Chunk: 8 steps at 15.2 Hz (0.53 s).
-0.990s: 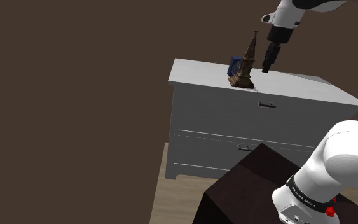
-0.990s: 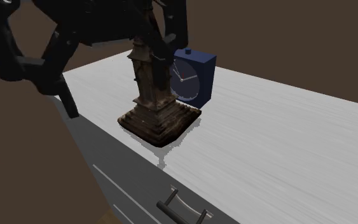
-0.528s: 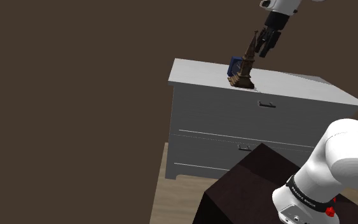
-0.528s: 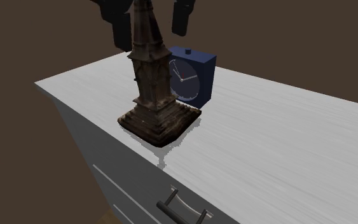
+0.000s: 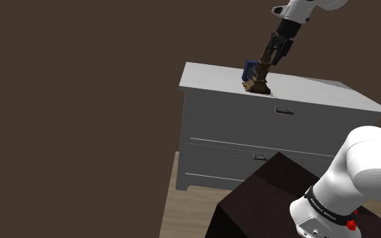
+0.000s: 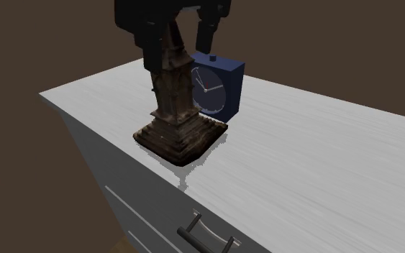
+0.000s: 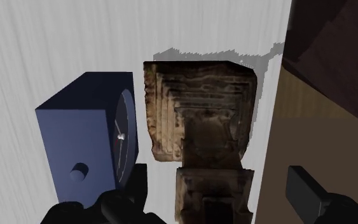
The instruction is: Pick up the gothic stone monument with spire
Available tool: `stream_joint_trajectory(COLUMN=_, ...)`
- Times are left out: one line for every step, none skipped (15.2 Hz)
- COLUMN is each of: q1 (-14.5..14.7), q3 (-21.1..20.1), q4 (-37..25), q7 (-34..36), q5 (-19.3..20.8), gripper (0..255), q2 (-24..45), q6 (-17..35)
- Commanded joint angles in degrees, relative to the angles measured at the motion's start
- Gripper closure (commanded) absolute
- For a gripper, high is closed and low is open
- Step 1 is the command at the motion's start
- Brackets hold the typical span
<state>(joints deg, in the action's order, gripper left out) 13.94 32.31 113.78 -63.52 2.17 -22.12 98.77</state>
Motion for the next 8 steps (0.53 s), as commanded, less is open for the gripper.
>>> stream_joint_trajectory(q1=-0.09, q3=0.09, q4=1.29, q7=-0.11, q5=0.10, gripper=0, q2=-0.17, q6=1.17)
stream_joint_trajectory(q1=-0.09, q3=0.10, q4=1.28, q7=-0.12, q5=0.10, gripper=0, q2=-0.15, q6=1.17)
stream_joint_trajectory(q1=-0.05, q3=0.06, q4=1.26, q7=-0.06, q5=0.05, gripper=255, q2=-0.09, q6=1.21)
stream_joint_trajectory(q1=-0.04, q3=0.09, q4=1.24, q7=-0.09, q5=0.04, gripper=255, q2=-0.05, q6=1.23)
stream_joint_trajectory(q1=-0.05, q3=0.08, q4=1.28, q7=-0.08, q5=0.05, gripper=255, q2=-0.09, q6=1.23)
stream_joint_trajectory(q1=-0.06, q3=0.09, q4=1.30, q7=-0.09, q5=0.06, gripper=255, q2=-0.09, q6=1.24)
stream_joint_trajectory(q1=-0.05, q3=0.08, q4=1.31, q7=-0.08, q5=0.06, gripper=255, q2=-0.09, q6=1.26)
stream_joint_trajectory(q1=-0.05, q3=0.08, q4=1.30, q7=-0.08, q5=0.05, gripper=255, q2=-0.08, q6=1.27)
